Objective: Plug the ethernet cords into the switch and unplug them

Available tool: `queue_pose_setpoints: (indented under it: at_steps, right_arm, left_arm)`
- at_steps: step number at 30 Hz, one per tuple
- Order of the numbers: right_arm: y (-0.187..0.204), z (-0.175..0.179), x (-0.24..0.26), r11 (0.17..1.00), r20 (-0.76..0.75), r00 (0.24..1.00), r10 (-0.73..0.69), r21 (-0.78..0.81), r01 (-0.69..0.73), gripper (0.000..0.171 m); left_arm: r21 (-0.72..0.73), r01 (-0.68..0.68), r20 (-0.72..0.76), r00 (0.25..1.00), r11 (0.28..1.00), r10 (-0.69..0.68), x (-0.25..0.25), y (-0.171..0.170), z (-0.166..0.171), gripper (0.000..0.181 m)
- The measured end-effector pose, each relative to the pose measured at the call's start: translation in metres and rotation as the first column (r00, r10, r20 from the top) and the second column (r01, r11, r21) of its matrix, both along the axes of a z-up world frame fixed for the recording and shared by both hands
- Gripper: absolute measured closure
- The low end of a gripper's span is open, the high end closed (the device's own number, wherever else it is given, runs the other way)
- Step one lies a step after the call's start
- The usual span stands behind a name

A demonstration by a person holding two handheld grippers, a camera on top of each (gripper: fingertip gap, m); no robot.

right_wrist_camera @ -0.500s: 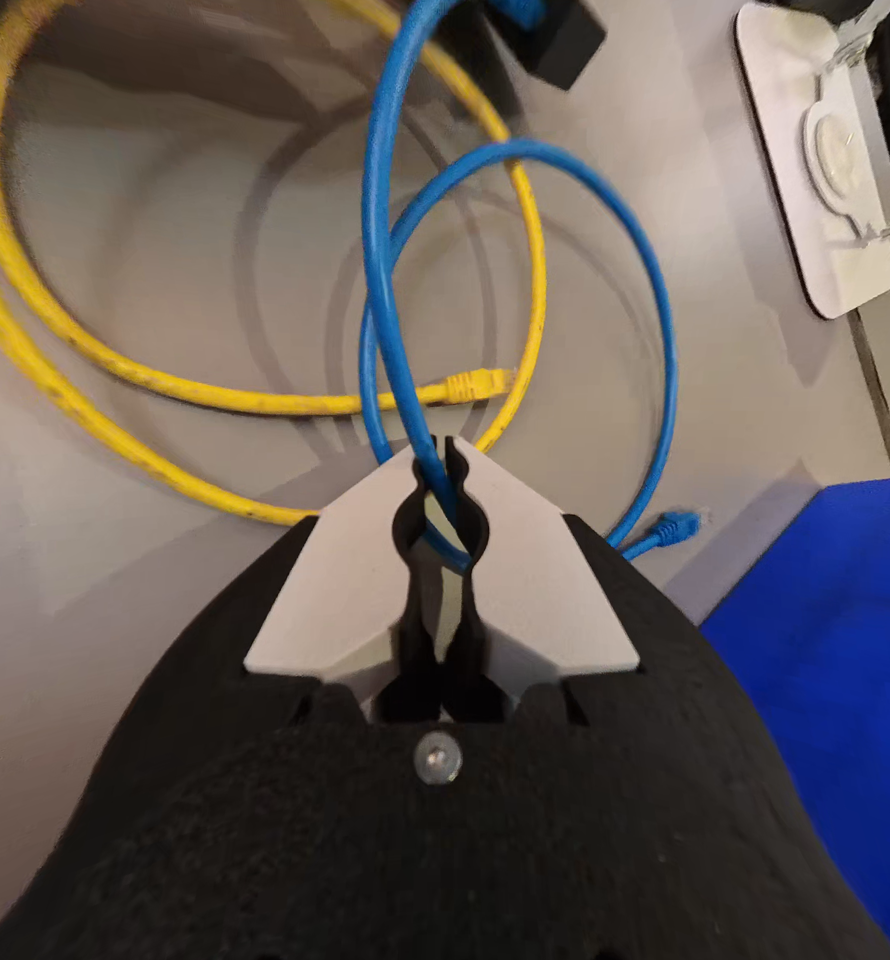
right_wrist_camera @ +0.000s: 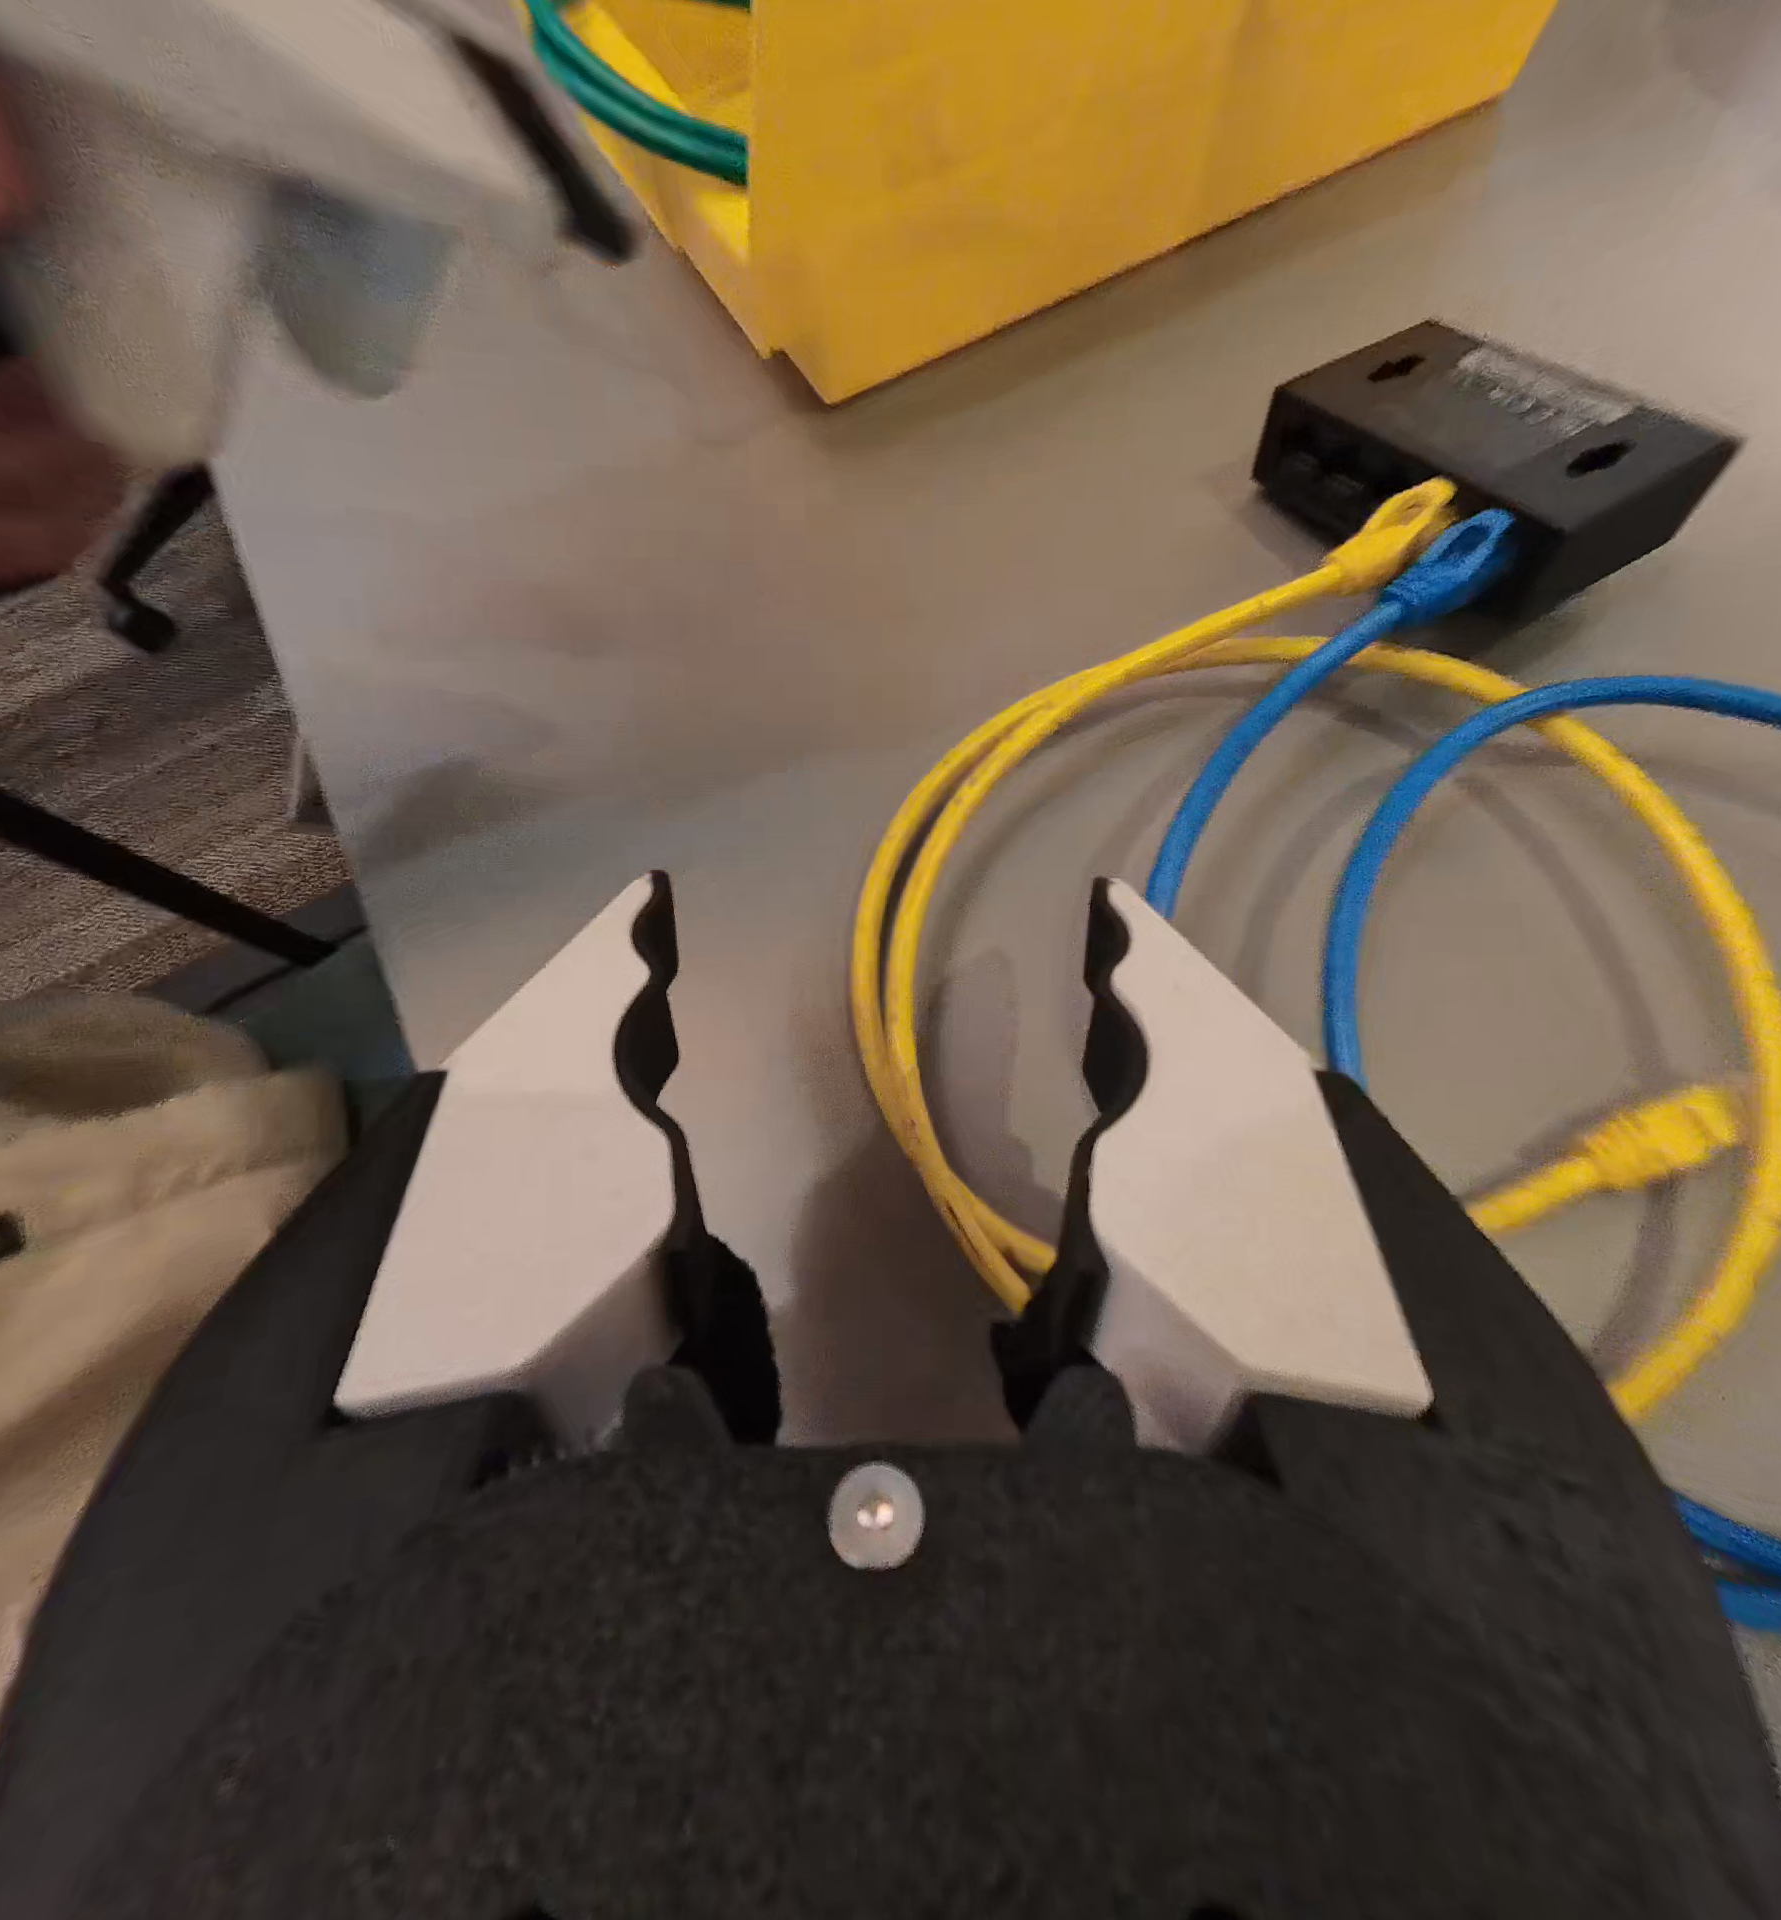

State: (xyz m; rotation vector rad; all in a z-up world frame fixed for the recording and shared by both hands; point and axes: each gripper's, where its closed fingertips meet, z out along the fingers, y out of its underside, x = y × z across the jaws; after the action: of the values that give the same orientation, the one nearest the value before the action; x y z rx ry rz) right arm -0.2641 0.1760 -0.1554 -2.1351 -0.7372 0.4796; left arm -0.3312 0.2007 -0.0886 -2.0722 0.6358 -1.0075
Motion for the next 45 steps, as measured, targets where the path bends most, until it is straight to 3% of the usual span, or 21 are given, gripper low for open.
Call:
queue_pose_setpoints:
  at_steps: [2, 4, 8, 13, 17, 20, 23, 25, 27, 30, 33, 36, 38, 40, 45]
  right_arm:
    - [0.009, -0.020, -0.006, 0.998, 0.082, 0.996, -0.036, -0.043, 0.039, 0.087]
    - [0.015, -0.036, -0.001, 0.998, 0.191, 0.980, -0.050, -0.025, 0.056, 0.095]
    - [0.013, -0.037, 0.016, 1.000, 0.282, 0.959, 0.024, 0.008, -0.028, 0.164]
    - [0.009, -0.037, 0.087, 0.988, 0.387, 0.911, 0.145, -0.014, -0.152, 0.164]
    - [0.012, -0.033, 0.139, 1.000, 0.372, 0.928, -0.010, 0.011, 0.007, 0.162]
    - [0.003, -0.016, 0.141, 0.996, 0.193, 0.978, -0.080, 0.048, 0.072, 0.151]
    - [-0.014, 0.015, 0.124, 0.988, -0.102, 0.990, -0.093, 0.115, 0.104, 0.137]
    - [-0.026, 0.019, 0.118, 0.988, -0.219, 0.971, -0.098, 0.099, 0.122, 0.135]
    - [-0.033, 0.015, 0.114, 0.992, -0.232, 0.969, -0.089, 0.067, 0.107, 0.134]
    - [-0.036, 0.011, 0.111, 0.995, -0.188, 0.981, -0.048, 0.080, 0.064, 0.133]
    - [-0.040, 0.009, 0.110, 0.998, -0.224, 0.974, -0.021, 0.052, 0.033, 0.133]
    - [-0.040, 0.011, 0.114, 0.998, -0.259, 0.965, -0.029, 0.038, 0.040, 0.133]
    - [-0.038, 0.013, 0.118, 0.998, -0.271, 0.962, -0.043, 0.039, 0.056, 0.134]
    - [-0.038, 0.014, 0.121, 0.998, -0.288, 0.956, -0.051, 0.028, 0.062, 0.134]
    - [-0.037, 0.012, 0.123, 0.998, -0.294, 0.954, -0.062, 0.013, 0.069, 0.134]
  left_arm:
    - [0.013, -0.047, -0.018, 0.999, 0.999, 0.047, -0.019, -0.014, -0.018, 0.152]
    - [0.035, -0.100, -0.057, 0.993, 0.994, 0.102, -0.036, -0.021, -0.040, 0.153]
    - [-0.002, -0.075, -0.051, 0.996, 0.997, 0.075, -0.037, -0.025, -0.050, 0.154]
    - [-0.017, -0.022, -0.104, 0.994, 1.000, 0.020, -0.034, -0.034, -0.063, 0.154]
    - [0.003, -0.019, -0.111, 0.994, 1.000, 0.020, -0.035, -0.030, -0.062, 0.153]
    - [0.053, -0.034, -0.096, 0.995, 0.998, 0.039, -0.046, -0.017, -0.054, 0.150]
    - [0.093, -0.168, -0.060, 0.983, 0.981, 0.174, -0.079, 0.019, -0.041, 0.141]
    - [-0.003, -0.350, 0.016, 0.937, 0.937, 0.350, -0.112, 0.050, -0.035, 0.131]
    - [-0.164, -0.482, 0.100, 0.860, 0.861, 0.500, -0.138, 0.072, -0.034, 0.128]
    - [-0.304, -0.561, 0.160, 0.766, 0.770, 0.622, -0.159, 0.092, -0.037, 0.119]
    - [-0.433, -0.500, 0.302, 0.704, 0.750, 0.643, -0.160, 0.102, -0.031, 0.128]
    - [-0.575, -0.415, 0.340, 0.662, 0.705, 0.668, -0.158, 0.108, -0.048, 0.133]
    - [-0.579, -0.332, 0.450, 0.632, 0.745, 0.631, -0.152, 0.109, -0.043, 0.138]
    - [-0.555, -0.296, 0.490, 0.639, 0.778, 0.593, -0.145, 0.107, -0.040, 0.167]
    - [-0.499, -0.249, 0.544, 0.656, 0.830, 0.523, -0.138, 0.102, -0.024, 0.170]
